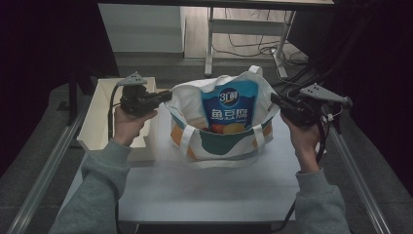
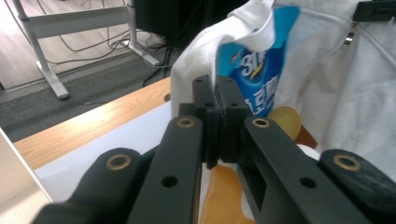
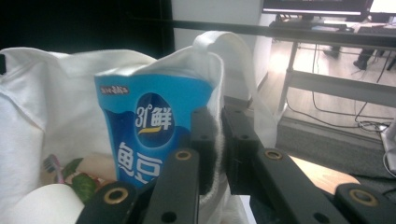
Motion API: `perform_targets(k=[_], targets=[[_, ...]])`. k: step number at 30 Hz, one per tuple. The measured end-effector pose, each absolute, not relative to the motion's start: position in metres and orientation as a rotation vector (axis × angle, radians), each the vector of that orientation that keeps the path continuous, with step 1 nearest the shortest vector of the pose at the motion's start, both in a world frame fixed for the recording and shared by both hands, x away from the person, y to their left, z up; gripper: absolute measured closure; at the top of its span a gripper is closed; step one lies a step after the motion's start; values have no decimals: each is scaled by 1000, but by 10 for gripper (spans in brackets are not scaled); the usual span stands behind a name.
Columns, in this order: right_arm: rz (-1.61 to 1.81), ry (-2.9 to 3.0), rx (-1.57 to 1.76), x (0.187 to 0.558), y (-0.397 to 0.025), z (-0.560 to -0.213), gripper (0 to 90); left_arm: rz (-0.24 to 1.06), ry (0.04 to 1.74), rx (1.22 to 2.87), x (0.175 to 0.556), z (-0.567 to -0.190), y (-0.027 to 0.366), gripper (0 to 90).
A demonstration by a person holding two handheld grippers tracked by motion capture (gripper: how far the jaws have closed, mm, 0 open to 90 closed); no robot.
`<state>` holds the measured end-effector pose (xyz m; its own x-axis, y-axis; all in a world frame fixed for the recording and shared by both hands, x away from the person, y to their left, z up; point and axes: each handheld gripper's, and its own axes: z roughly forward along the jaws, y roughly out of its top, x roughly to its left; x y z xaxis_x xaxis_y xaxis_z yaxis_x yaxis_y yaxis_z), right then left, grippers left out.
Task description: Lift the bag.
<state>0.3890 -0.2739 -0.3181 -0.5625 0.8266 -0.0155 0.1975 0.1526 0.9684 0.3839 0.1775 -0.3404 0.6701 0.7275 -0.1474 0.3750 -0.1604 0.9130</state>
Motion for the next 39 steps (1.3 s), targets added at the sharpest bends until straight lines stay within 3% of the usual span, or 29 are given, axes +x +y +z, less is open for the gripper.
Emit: perform_targets(k=[11,30,35,39], targets=[[1371,1883,1042,414,-276,-338,829,403,935,1815,406,-356,167,883],[1376,1910,1060,416,-277,-351,810,362,920,1832,405,-362,160,859],[1376,1906,1046,414,-277,-349,737,337,898,1848,404,-365,155,718],[1379,1912,1042,412,-277,-349,628,348,886,1850,402,-365,150,543]])
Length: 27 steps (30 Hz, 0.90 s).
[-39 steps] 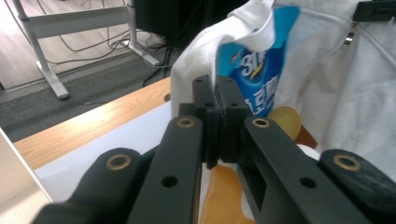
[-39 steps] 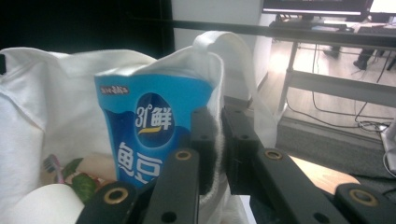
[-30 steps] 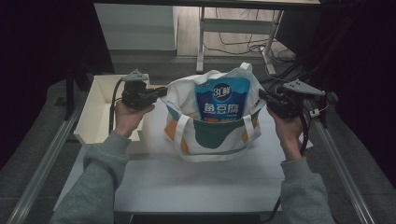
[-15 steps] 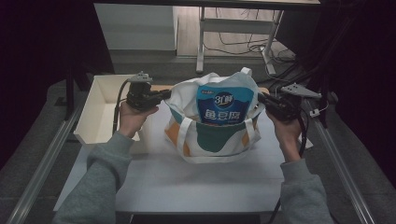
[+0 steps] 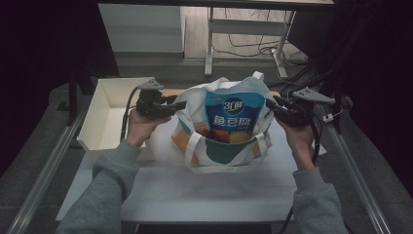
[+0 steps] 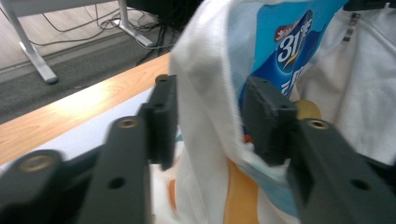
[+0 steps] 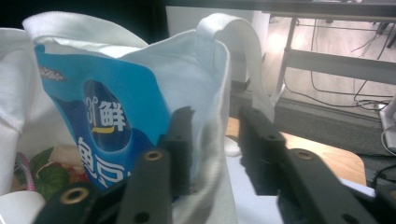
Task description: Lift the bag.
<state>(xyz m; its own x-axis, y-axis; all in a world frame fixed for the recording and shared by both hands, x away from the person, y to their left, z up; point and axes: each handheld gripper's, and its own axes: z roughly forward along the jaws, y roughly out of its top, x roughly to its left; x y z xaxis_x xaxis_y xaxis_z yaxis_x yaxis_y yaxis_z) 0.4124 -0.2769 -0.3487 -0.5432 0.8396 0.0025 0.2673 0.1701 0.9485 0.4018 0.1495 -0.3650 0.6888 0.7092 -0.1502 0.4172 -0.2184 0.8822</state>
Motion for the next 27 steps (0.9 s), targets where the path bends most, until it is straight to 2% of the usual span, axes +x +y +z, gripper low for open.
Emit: perform_targets(k=[2,4,14,27], targets=[[1373,1911,1039,411,-277,-349,569,353,889,1842,401,-364,148,477],[1373,1918,1035,410,-277,-349,554,359,887,1846,400,-364,147,443],[1404,1908,1041,403,-283,-349,427,337,843,1845,391,-364,146,436],[1468,1914,974,385,-284,-339,370,330,808,1815,375,-358,154,316]])
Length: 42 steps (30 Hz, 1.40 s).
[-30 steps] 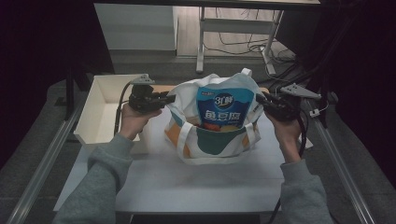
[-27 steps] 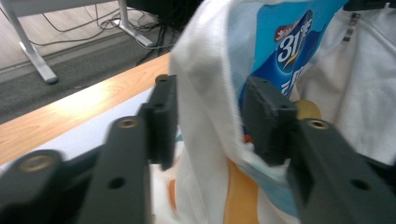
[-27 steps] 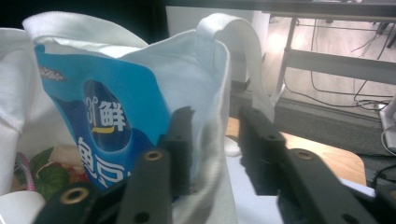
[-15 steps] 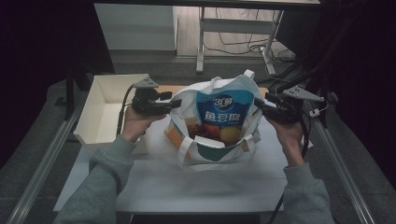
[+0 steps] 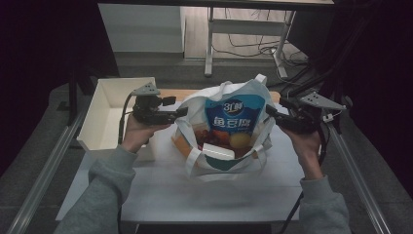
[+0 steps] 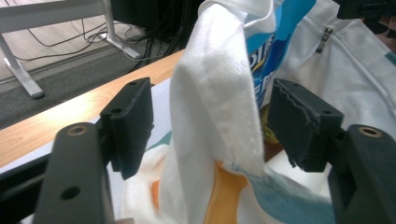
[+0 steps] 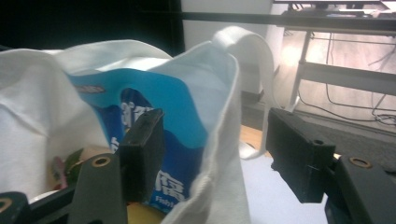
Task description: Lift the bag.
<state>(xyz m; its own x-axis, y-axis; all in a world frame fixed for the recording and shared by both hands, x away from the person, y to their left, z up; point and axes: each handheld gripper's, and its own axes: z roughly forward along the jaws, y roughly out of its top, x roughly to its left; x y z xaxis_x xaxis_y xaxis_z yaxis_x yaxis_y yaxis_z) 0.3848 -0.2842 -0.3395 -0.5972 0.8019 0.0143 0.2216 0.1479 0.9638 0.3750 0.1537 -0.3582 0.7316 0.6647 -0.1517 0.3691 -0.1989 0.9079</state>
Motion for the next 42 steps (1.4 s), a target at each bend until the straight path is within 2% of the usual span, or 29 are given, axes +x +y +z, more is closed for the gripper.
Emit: perform_targets(k=[22,29,42], targets=[[1525,1909,974,357,-316,-343,369,350,823,1815,333,-366,203,309],[1494,1915,1011,351,-327,-357,370,323,857,1836,328,-385,211,312],[1394,2024,1036,344,-326,-397,374,299,827,1922,317,-409,197,330]])
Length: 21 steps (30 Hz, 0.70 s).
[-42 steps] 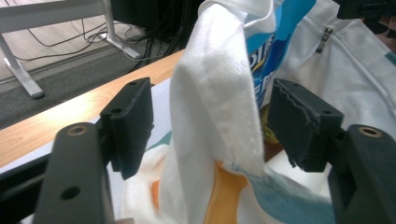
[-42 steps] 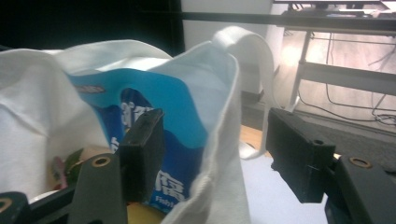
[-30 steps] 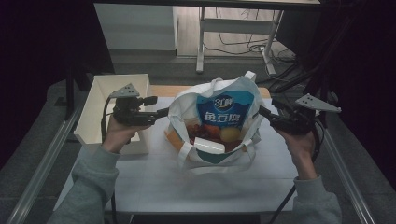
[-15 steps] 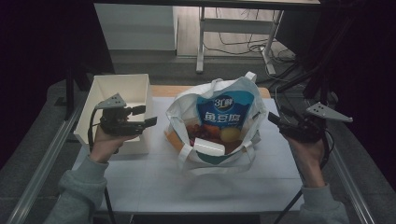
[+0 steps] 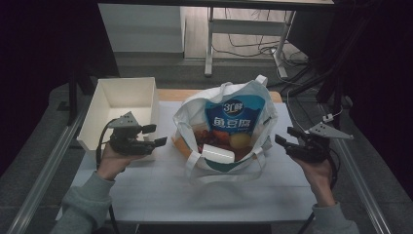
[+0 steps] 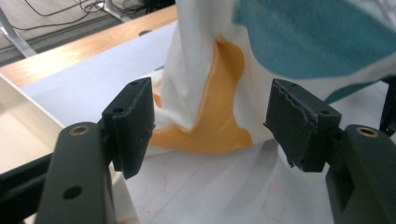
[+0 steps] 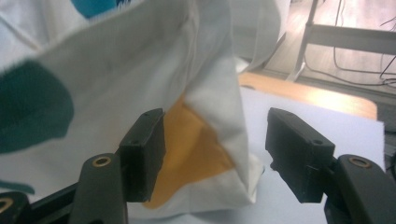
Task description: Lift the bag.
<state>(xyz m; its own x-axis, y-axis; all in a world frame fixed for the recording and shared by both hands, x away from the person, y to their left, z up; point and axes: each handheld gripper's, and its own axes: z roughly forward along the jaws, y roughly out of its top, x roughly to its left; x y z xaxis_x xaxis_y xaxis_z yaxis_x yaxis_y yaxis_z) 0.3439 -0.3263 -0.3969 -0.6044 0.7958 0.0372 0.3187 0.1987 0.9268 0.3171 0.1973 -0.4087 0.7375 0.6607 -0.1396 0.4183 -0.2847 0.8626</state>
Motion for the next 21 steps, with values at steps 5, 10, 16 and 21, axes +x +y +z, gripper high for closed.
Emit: perform_targets(k=[5,10,16,21], targets=[[1367,2059,1030,343,-324,-406,376,293,826,1948,315,-417,193,333],[1332,2104,1008,344,-321,-415,383,295,831,1967,312,-422,192,334],[1310,2145,990,343,-320,-425,383,294,844,1983,306,-431,191,335],[1287,2175,976,341,-316,-434,384,317,843,1990,297,-437,188,334]])
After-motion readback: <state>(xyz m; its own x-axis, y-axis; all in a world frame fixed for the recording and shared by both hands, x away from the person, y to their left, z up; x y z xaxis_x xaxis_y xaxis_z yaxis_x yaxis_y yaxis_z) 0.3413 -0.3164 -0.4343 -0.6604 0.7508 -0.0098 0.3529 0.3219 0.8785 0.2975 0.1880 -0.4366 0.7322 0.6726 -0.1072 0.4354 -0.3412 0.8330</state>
